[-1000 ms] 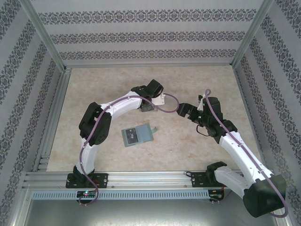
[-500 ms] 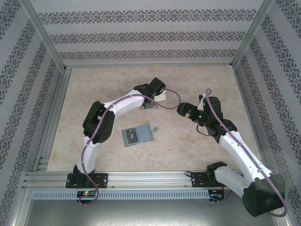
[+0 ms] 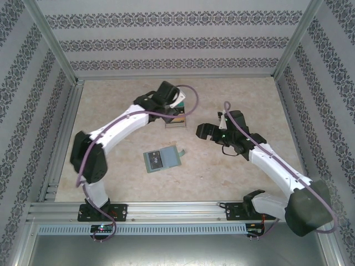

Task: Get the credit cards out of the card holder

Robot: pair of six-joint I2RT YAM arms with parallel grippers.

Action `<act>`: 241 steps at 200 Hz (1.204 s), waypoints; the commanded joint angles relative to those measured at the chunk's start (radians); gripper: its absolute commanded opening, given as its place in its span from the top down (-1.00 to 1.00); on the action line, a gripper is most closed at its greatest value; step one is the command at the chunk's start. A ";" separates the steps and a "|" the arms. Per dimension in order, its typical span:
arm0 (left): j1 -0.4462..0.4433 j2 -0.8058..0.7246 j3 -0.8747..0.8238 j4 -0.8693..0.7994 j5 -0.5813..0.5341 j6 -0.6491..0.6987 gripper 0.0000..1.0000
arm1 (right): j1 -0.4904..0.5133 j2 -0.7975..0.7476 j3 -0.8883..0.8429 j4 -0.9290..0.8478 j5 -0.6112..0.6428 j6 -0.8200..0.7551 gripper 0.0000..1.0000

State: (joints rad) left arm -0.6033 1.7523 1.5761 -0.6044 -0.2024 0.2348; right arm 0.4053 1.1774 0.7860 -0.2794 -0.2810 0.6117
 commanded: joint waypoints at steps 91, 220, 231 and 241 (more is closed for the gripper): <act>0.090 -0.636 -0.747 0.138 0.167 -0.948 -0.91 | 0.277 0.336 0.200 0.061 -0.075 -0.091 -0.84; 0.091 -0.560 -1.042 0.435 0.431 -1.239 1.00 | 0.378 0.621 0.326 0.089 -0.242 0.001 0.21; 0.091 -0.535 -1.038 0.430 0.430 -1.237 1.00 | 0.382 0.639 0.332 0.087 -0.248 0.007 0.23; 0.091 -0.519 -1.037 0.427 0.428 -1.231 1.00 | 0.386 0.654 0.336 0.086 -0.253 0.012 0.26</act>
State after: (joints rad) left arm -0.5217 1.2011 0.5404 -0.2298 0.2005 -0.9890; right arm 0.7773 1.7958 1.0889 -0.1955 -0.4992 0.6029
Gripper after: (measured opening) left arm 0.055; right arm 0.383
